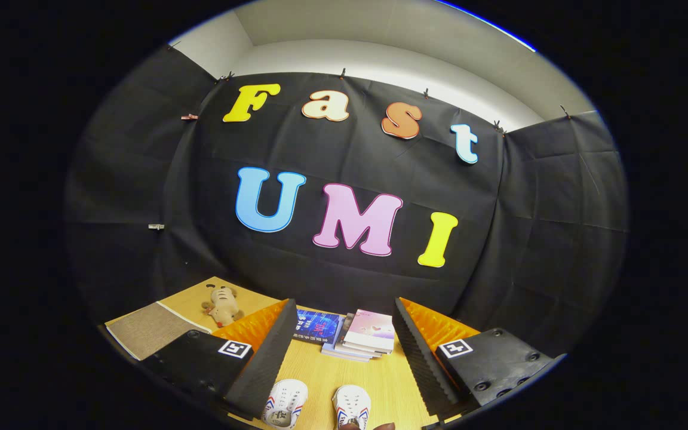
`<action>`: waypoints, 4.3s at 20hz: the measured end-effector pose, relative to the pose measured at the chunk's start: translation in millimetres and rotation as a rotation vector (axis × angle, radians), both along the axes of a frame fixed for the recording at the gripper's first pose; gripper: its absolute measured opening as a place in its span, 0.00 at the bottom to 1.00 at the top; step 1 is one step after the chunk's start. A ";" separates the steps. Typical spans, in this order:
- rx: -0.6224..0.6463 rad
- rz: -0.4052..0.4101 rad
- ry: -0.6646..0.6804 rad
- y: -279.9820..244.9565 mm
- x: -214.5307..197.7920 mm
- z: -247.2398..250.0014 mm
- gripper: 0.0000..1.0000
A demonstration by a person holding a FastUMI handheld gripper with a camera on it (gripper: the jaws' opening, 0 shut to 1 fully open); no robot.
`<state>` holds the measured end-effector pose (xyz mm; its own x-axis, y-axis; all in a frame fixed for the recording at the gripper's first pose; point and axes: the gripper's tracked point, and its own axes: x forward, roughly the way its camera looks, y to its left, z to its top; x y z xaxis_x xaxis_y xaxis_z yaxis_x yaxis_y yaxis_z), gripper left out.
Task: Open the storage box then place both shoes into the box .Put the left shoe in first, then the right shoe, with the right side of both shoes facing outward in a uniform manner.
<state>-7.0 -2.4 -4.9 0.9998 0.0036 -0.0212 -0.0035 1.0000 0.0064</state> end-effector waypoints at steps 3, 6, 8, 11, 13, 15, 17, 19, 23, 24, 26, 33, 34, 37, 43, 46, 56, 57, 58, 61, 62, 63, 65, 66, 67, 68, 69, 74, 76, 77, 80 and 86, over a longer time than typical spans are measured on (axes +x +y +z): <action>-0.004 0.006 0.001 2.3 -0.9 0.5 0.97; 0.002 0.012 0.004 3.8 -1.1 0.2 0.97; -0.002 0.012 0.005 3.2 -1.3 0.8 0.97; 0.000 0.011 0.009 2.7 -1.0 0.4 0.97; 0.003 0.011 0.009 3.3 -1.4 1.6 0.97; 0.001 0.012 0.008 3.0 -2.3 1.7 0.97; -0.001 0.014 0.009 4.6 0.2 1.5 0.97; -0.001 0.018 0.011 5.7 0.2 1.3 0.97; -0.007 0.027 0.011 9.5 2.8 1.2 0.97; -0.007 0.032 0.013 11.4 3.6 1.4 0.97; 0.000 0.050 0.018 16.3 4.4 0.0 0.97; 0.034 0.078 0.044 23.1 13.1 -7.0 0.98; 0.034 0.082 0.049 24.1 15.3 -8.9 0.98; 0.068 0.138 0.073 35.4 18.9 -14.9 0.98; 0.398 0.549 0.240 112.9 11.2 -45.7 0.98; 0.621 0.725 0.360 141.2 5.1 -65.4 0.98; 1.140 1.005 0.702 225.6 -4.3 -135.4 0.98; 1.182 1.019 0.740 234.5 -6.2 -146.9 0.98; 1.215 1.033 0.775 240.8 -6.5 -158.4 0.98; 1.267 1.069 0.896 272.4 -16.4 -185.5 0.98; 1.270 1.080 0.937 283.8 -19.6 -195.3 0.98; 1.274 1.090 0.972 289.3 -23.6 -202.4 0.98; 1.284 1.104 1.029 303.3 -28.9 -214.7 0.98; 1.294 1.112 1.048 308.3 -31.4 -220.3 0.98; 1.323 1.127 1.059 310.9 -33.7 -221.6 0.98; 1.362 1.141 1.063 312.8 -34.6 -219.1 0.97; 1.406 1.157 1.057 313.7 -35.6 -213.9 0.97; 1.534 1.219 1.043 311.6 -38.7 -202.7 0.82; 1.562 1.229 1.055 313.8 -40.1 -203.5 0.74; 1.544 1.226 1.060 315.8 -40.6 -208.7 0.69; 1.539 1.219 1.076 319.9 -47.1 -214.2 0.27; 1.589 1.263 0.948 305.7 -49.1 -188.2 0.05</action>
